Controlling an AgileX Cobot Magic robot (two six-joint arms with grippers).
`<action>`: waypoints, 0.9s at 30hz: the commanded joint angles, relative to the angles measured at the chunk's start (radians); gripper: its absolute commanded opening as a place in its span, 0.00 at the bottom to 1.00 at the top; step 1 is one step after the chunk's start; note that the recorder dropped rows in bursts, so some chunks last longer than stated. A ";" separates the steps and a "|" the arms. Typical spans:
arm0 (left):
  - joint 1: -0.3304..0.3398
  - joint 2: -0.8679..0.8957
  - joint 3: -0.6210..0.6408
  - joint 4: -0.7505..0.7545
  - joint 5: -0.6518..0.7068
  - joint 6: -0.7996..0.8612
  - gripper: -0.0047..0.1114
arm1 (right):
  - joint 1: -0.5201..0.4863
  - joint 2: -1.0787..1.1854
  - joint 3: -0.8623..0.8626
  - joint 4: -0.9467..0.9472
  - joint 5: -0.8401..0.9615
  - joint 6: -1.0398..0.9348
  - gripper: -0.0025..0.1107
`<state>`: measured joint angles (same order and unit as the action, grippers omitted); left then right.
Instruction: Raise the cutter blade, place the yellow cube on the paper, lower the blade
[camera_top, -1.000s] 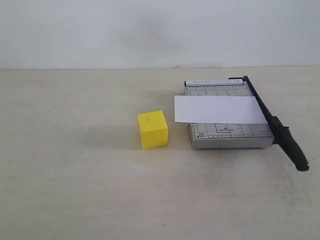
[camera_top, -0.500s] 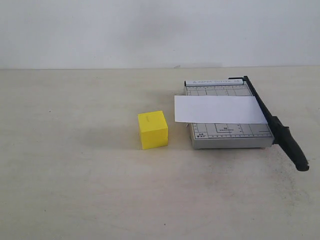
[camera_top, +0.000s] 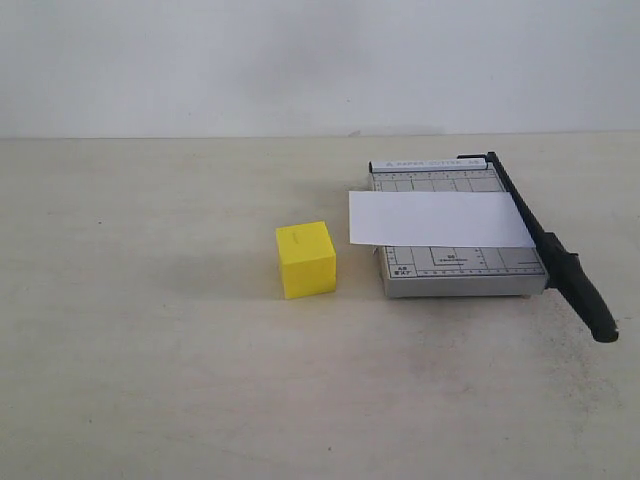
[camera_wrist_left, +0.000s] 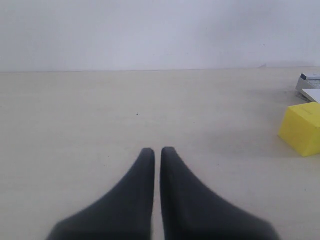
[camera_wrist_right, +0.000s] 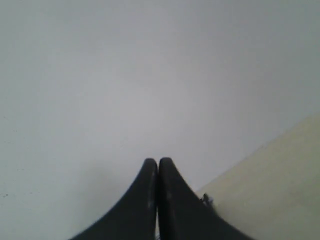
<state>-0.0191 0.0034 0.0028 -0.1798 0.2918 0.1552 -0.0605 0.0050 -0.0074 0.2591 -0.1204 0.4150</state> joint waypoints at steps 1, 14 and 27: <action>-0.002 -0.003 -0.003 -0.006 -0.009 -0.008 0.08 | -0.008 0.072 -0.040 -0.005 0.053 0.187 0.02; -0.002 -0.003 -0.003 -0.006 -0.009 -0.008 0.08 | -0.008 1.126 -0.390 -0.814 -0.077 0.185 0.05; -0.002 -0.003 -0.003 -0.006 -0.009 -0.008 0.08 | -0.008 1.288 -0.458 -0.900 -0.027 0.349 0.61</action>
<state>-0.0191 0.0034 0.0028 -0.1798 0.2918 0.1552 -0.0612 1.2457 -0.4584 -0.6260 -0.1496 0.7288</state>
